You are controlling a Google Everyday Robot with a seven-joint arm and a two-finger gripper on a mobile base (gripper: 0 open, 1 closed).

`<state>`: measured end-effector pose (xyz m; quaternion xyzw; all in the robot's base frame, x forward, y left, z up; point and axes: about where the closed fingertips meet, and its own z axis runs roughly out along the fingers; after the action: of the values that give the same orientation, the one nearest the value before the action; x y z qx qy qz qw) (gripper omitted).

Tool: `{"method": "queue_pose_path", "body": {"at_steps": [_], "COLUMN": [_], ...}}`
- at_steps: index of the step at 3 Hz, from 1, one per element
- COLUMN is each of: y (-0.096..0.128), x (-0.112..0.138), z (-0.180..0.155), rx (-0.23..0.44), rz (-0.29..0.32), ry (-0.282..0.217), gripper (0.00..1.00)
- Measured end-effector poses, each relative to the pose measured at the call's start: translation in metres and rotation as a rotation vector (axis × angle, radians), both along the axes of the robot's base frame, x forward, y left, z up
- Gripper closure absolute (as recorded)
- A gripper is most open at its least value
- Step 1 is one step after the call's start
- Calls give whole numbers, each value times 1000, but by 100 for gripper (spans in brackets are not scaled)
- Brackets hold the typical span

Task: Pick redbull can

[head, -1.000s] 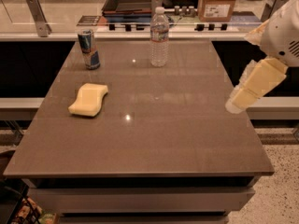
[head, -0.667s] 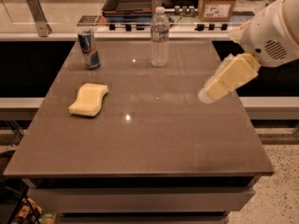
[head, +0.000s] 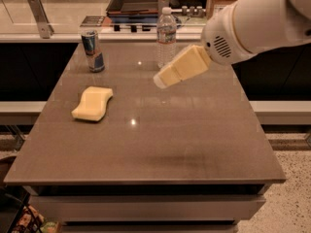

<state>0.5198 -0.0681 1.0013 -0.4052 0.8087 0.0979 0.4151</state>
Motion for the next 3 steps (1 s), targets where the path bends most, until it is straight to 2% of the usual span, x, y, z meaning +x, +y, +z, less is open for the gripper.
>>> {"method": "queue_pose_path", "body": {"at_steps": [1, 2, 3], "y": [25, 18, 18], "x": [18, 24, 23], "z": [-4, -4, -3], "rx": [-20, -25, -24], "rz": [-61, -122, -122], "ry": [-19, -15, -15], "gripper": [0, 0, 0]}}
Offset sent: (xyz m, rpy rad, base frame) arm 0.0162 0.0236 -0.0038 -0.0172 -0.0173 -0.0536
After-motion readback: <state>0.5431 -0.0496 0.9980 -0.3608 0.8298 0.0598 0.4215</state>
